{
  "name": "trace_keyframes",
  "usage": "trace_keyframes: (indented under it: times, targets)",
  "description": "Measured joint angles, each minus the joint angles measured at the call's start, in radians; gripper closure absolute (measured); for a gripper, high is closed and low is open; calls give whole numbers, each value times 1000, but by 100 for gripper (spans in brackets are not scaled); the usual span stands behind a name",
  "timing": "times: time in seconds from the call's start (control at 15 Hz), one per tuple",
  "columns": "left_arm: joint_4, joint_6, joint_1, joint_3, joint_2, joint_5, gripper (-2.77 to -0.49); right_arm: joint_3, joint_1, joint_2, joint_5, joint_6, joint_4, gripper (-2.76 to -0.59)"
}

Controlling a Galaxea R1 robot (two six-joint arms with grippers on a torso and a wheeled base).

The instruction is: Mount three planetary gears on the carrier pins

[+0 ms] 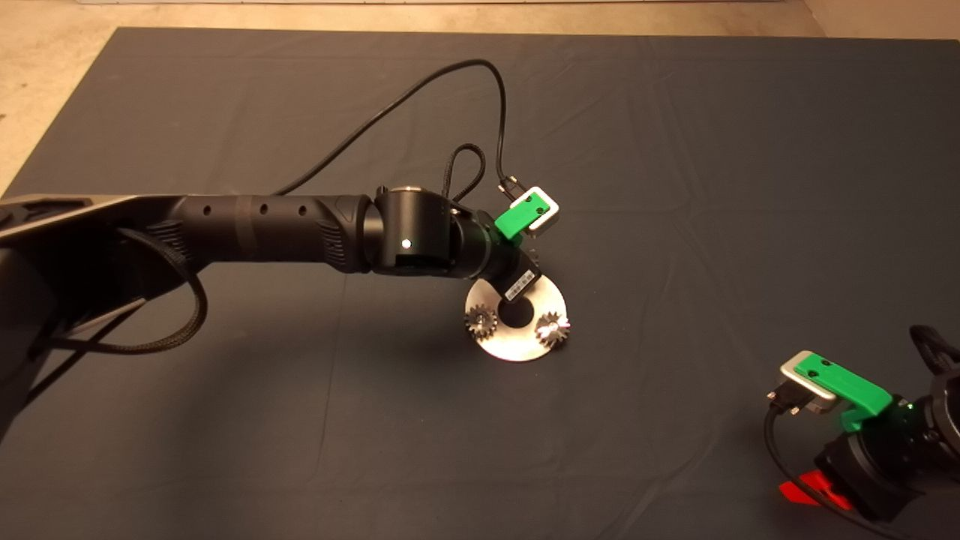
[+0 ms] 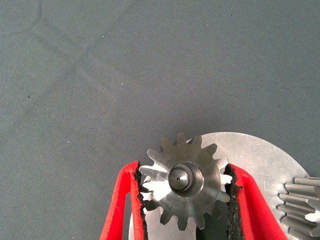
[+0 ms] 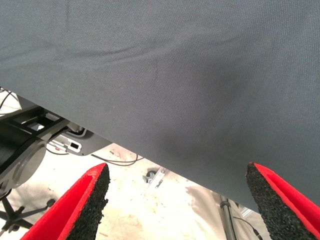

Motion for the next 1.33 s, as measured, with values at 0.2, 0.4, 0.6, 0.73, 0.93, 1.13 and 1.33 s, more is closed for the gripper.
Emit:
trace_keyframes:
  times: [0.2,0.4,0.6,0.73,0.93,1.13,1.33]
  targets:
    - [0,0,0,0,0,-1,-63,0,0,0,0,0,0,-202]
    - [0,-1,0,0,1,0,-63,0,0,0,0,0,0,-202]
    - [-3,-2,0,0,1,0,-63,0,0,0,0,1,0,-202]
    - [-13,-2,0,0,0,-7,-63,0,0,4,0,1,0,-202]
    - [-30,-3,0,-1,-1,-18,-63,0,0,14,0,1,0,-202]
    - [-39,-3,0,-2,-1,-21,-63,0,0,15,0,1,0,-202]
    - [-42,-3,0,-2,1,-21,-63,0,0,17,0,1,0,-202]
